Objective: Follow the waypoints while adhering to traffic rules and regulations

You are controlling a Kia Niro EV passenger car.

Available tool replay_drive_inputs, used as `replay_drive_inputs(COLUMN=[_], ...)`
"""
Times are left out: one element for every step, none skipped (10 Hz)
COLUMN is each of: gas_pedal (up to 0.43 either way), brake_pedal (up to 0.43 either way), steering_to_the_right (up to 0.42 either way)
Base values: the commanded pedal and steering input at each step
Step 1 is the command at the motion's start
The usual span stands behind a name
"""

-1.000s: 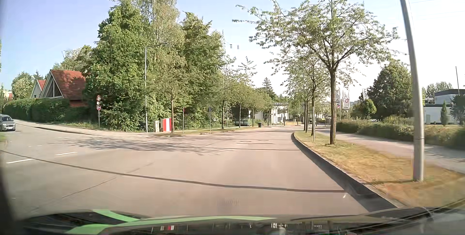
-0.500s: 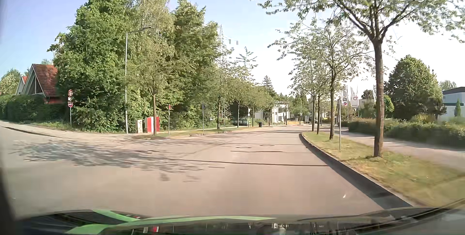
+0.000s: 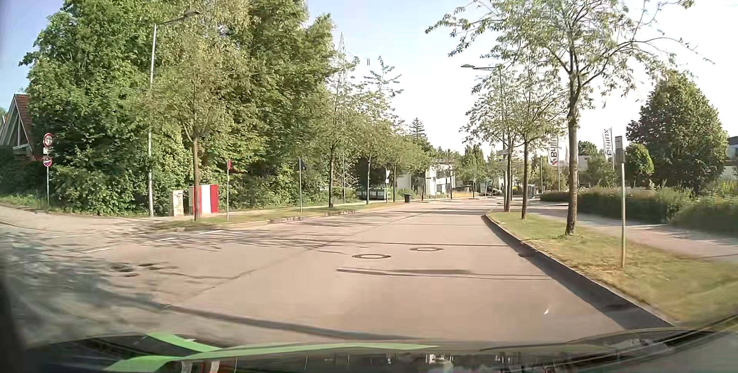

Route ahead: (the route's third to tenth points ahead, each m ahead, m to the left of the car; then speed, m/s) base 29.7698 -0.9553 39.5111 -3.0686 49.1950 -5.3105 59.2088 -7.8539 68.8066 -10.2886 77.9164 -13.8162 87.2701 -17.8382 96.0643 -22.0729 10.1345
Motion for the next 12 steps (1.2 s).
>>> replay_drive_inputs(gas_pedal=[0.087,0.087,0.087,0.098,0.098,0.098,0.118,0.118,0.118,0.138,0.138,0.138], brake_pedal=[0.0,0.0,0.0,0.0,0.0,0.0,0.0,0.0,0.0,0.0,0.0,0.0], steering_to_the_right=[0.025,0.027,0.027,0.027,0.027,0.026,0.026,0.026,0.028,0.031,0.033,0.033])
